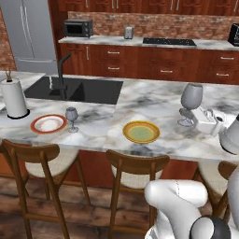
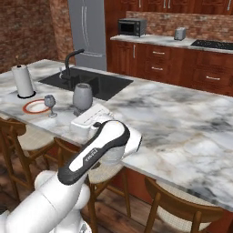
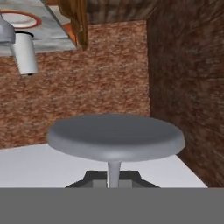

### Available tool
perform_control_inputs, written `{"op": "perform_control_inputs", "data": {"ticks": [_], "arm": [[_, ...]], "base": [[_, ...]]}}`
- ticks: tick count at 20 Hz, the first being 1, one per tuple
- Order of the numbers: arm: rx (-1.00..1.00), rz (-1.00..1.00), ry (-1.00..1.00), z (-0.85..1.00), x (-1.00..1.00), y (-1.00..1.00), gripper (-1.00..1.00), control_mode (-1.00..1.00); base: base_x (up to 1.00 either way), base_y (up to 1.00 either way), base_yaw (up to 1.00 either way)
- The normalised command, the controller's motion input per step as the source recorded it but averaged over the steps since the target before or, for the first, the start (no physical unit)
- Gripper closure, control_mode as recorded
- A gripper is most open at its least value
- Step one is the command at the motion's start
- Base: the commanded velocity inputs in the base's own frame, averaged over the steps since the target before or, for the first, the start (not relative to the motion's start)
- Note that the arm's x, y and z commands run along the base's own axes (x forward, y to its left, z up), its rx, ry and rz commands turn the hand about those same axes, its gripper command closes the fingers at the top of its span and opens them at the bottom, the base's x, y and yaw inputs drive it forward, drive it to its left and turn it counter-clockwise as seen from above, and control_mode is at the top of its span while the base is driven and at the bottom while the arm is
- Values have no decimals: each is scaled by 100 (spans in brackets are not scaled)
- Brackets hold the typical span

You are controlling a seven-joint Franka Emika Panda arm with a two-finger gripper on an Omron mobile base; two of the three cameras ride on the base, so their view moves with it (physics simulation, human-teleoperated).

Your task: Retrieve the wine glasses from the counter and place one next to each plate.

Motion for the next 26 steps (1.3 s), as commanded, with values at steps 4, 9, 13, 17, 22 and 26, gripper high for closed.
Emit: {"op": "perform_control_inputs", "data": {"ticks": [4, 9, 13, 17, 22, 26], "arm": [[-14, 20, 15, -16, 65, -40, 100, -100], [-8, 17, 5, -24, 47, -44, 100, -100], [-2, 7, -6, -25, 17, -35, 100, -100], [-12, -5, -21, -23, 1, 2, 100, -100], [-20, -32, -23, -7, 0, 28, 100, -100], [-4, -26, 21, 0, 29, 31, 100, -100]], "base": [[0, 0, 0], [0, 0, 0], [0, 0, 0], [0, 0, 0], [0, 0, 0], [0, 0, 0]]}}
